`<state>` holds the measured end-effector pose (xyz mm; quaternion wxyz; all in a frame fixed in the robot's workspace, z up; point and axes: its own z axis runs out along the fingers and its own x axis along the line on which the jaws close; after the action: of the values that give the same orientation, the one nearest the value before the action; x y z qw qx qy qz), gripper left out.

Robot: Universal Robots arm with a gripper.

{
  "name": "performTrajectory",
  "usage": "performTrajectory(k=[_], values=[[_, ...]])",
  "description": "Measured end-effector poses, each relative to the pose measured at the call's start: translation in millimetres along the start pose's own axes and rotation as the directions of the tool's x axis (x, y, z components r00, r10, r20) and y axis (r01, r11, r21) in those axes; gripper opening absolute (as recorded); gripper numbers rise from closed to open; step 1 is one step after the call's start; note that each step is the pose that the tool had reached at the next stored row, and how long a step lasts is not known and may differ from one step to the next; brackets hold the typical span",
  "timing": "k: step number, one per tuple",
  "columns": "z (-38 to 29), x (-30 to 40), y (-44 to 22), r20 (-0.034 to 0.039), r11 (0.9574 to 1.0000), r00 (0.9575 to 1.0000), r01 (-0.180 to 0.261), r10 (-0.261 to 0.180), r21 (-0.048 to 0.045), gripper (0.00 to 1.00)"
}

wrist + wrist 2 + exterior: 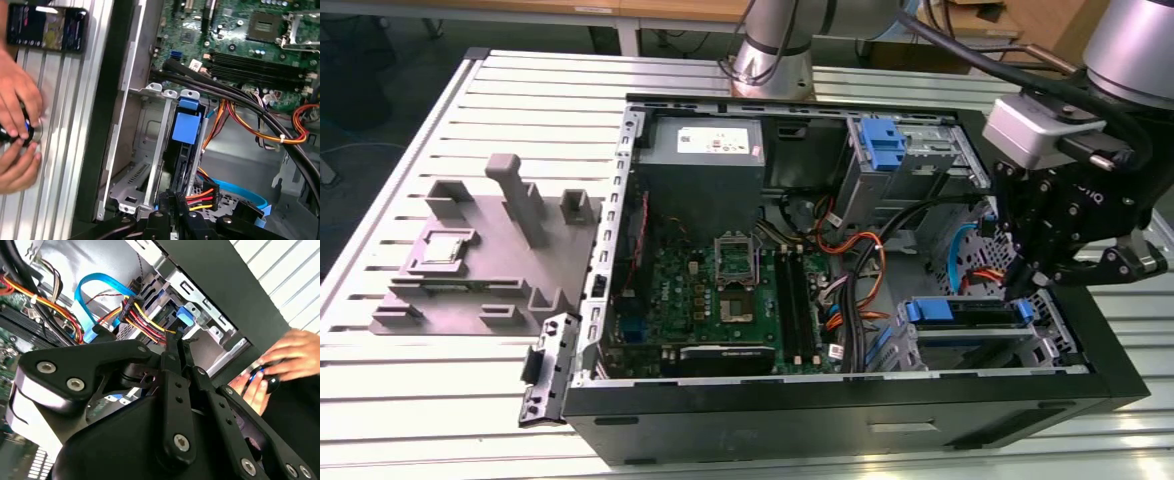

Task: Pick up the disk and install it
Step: 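Insert the first disk wire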

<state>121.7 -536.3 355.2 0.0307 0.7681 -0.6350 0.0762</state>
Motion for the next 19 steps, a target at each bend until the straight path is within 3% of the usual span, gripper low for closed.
performTrajectory(k=[4, 19], values=[[0.3, 0.0, 0.0, -0.0038, 0.9976, 0.9977, -0.068, 0.068, -0.0107, 0.16], [0.3, 0.0, 0.0, -0.0044, 0.9967, 0.9967, -0.081, 0.081, -0.0126, 0.16]])
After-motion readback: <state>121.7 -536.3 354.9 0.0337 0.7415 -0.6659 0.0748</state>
